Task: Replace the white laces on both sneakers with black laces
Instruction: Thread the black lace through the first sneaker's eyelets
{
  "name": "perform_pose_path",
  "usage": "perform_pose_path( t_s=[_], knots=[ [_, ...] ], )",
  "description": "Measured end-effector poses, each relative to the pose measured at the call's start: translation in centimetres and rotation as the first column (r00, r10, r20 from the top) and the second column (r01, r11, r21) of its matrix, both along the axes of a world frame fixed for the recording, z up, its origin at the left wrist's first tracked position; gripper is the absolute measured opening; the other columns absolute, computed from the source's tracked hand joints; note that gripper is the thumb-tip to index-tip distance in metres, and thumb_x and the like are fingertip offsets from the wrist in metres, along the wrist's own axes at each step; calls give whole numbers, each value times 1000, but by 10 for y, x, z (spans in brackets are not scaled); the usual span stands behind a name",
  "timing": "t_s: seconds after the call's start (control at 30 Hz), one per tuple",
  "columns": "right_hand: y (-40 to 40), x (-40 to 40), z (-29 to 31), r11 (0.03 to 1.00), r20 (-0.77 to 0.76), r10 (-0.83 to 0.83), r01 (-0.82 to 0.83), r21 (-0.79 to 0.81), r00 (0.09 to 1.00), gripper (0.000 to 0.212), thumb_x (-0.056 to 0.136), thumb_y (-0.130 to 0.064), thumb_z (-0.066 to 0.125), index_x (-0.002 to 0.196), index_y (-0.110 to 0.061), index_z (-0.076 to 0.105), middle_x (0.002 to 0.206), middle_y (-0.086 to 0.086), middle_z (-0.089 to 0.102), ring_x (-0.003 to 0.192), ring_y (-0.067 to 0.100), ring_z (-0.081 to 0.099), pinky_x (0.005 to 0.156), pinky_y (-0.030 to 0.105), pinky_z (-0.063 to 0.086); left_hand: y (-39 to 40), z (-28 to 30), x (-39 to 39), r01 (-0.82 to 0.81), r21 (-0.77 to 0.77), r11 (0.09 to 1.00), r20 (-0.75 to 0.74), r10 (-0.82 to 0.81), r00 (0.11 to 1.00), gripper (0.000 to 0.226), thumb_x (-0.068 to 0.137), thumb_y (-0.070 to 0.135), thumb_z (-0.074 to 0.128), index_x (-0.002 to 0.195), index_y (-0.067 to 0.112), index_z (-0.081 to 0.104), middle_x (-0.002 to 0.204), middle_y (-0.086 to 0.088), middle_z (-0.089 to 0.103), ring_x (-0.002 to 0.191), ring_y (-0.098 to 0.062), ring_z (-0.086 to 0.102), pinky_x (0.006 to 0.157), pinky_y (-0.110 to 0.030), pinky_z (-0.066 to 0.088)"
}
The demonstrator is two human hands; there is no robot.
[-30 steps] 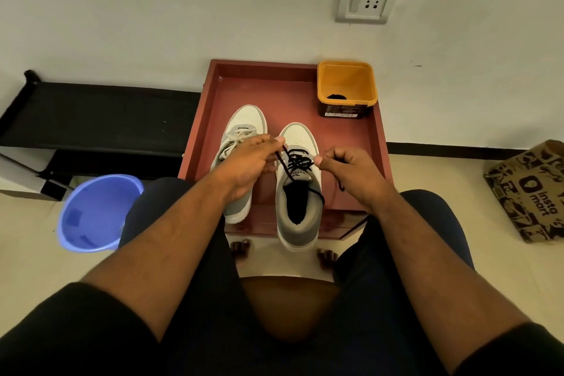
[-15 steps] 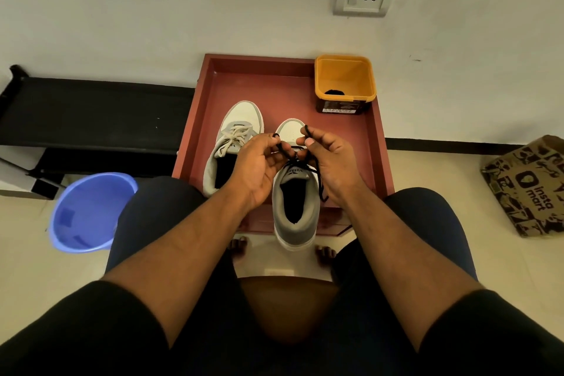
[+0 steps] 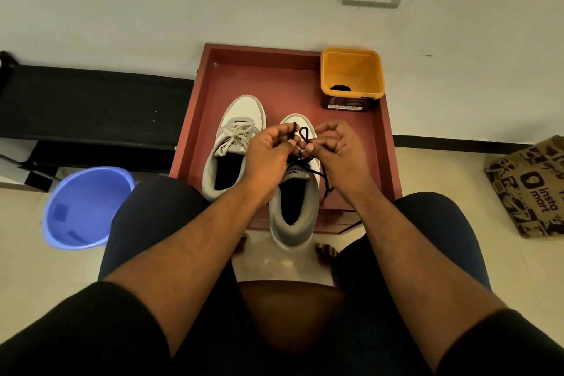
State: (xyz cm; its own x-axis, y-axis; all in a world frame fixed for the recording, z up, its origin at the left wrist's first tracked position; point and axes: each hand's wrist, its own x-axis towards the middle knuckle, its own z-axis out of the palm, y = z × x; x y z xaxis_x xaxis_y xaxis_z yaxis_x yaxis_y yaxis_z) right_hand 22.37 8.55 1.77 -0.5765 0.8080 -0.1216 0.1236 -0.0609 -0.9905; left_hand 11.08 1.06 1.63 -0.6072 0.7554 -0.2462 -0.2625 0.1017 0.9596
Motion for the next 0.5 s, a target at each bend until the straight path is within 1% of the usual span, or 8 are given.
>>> perform_pose_path(
  t_s=[0.1,0.17,0.2,0.27,0.33,0.37,0.4,0.5],
  knots=[
    [4,4,5,997,18,61,-62,44,998,43,84,0,69,115,-24,51,76,0,74,77,16,71,81,26,54,0,1,-2,76,-58,995,-330,-91,940,26,95,-6,48,112,13,53,86,-6,66,63,0,61,65,-19,52],
    [7,6,4,987,89,136,-143,78,987,58,85,-3,69,131,-30,48,79,-3,75,84,19,72,87,25,53,-2,1,-8,130,-81,988,-450,-153,880,34,94,-5,45,116,21,41,80,-5,65,64,-6,62,65,-26,54],
    [9,8,4,980,130,163,-176,95,978,61,85,-4,69,137,-29,47,81,-3,75,86,23,71,89,31,54,-3,1,-11,169,-101,980,-519,-197,832,39,93,-6,45,119,23,37,80,-5,64,68,-10,63,67,-30,55],
    [11,10,4,970,161,207,-224,95,965,60,86,-3,69,139,-25,49,81,-3,75,82,25,69,92,46,52,-3,2,-14,213,-198,957,-685,-290,668,47,91,-6,46,125,24,35,77,3,61,74,-14,62,74,-37,54],
    [12,12,6,971,135,226,-234,48,965,55,84,2,68,134,-17,54,79,-4,74,83,12,69,98,40,51,-3,7,-18,181,-272,945,-819,-326,472,50,88,-4,50,125,27,36,76,11,55,81,-14,58,86,-37,42],
    [12,12,8,971,122,231,-236,28,965,52,84,4,67,132,-14,56,79,-4,74,84,8,69,98,35,51,-3,10,-20,180,-292,939,-854,-341,393,51,87,-3,50,124,29,36,77,12,54,84,-15,57,88,-38,39],
    [11,13,10,970,114,238,-242,22,965,49,84,5,67,129,-11,58,81,-4,74,85,7,70,97,31,51,-4,11,-22,209,-311,927,-862,-368,348,50,87,-2,50,123,30,36,77,11,55,83,-18,57,86,-40,42],
    [12,13,12,964,97,261,-265,24,960,32,83,8,66,113,-1,66,91,6,75,91,16,72,92,29,54,-10,15,-25,339,-379,861,-778,-495,388,49,90,-1,46,123,33,31,80,-4,63,74,-25,62,72,-48,52]
  ],
)
